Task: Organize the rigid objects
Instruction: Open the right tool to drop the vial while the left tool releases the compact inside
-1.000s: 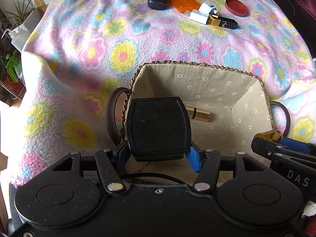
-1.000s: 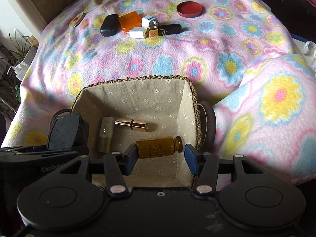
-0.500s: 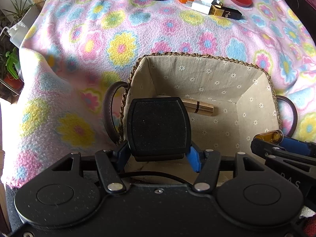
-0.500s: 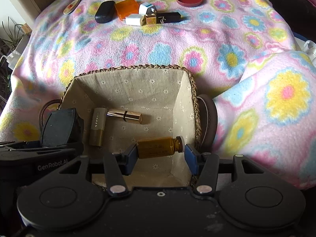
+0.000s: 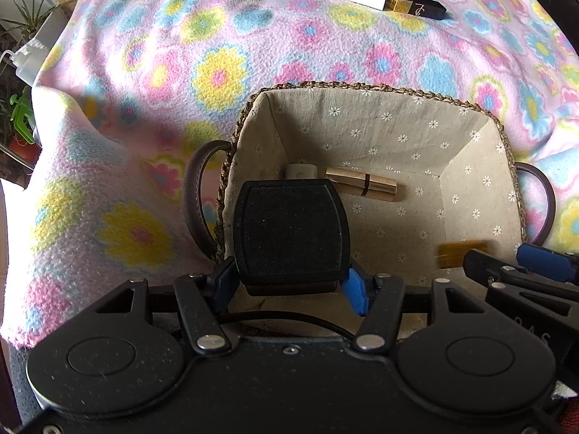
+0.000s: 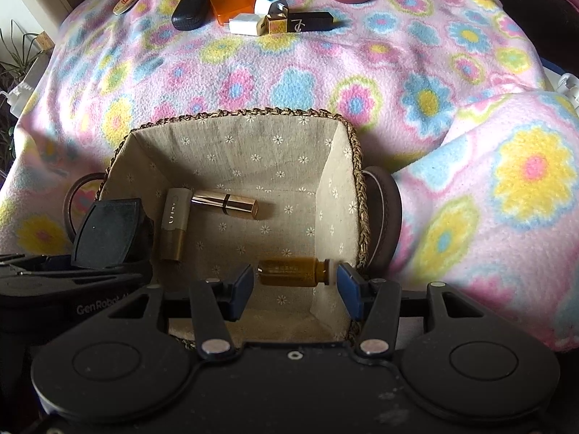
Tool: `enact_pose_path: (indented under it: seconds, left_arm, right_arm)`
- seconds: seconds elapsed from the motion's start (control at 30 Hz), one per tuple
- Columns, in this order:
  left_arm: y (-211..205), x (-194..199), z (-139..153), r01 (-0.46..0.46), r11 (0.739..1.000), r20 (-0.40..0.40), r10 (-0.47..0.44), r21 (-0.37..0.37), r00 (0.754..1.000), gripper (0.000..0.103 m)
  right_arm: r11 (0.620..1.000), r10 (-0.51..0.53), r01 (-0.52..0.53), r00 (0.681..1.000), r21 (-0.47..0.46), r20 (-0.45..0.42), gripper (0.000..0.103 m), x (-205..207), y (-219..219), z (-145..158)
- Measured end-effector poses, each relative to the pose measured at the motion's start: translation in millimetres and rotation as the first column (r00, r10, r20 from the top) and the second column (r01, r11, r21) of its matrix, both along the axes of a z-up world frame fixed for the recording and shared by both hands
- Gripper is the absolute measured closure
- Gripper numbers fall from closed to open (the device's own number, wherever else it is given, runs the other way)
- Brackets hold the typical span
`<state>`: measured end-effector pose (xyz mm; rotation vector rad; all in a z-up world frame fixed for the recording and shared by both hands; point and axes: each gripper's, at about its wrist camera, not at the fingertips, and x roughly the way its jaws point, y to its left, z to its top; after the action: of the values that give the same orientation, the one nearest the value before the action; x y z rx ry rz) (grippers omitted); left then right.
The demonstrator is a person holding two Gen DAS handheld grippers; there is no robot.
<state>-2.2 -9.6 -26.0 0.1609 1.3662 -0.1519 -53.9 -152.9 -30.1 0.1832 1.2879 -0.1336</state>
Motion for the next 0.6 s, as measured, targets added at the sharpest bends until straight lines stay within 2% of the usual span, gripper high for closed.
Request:
enact_pose_path:
  seconds: [0.6]
  left_arm:
    - [-0.1, -0.4, 0.2, 0.001, 1.000, 0.000, -0.001, 0.000, 1.000, 0.045]
  right_arm:
    - [1.000, 0.011, -0.010, 1.000, 0.006, -0.017, 0.047, 1.3, 0.5, -3.0]
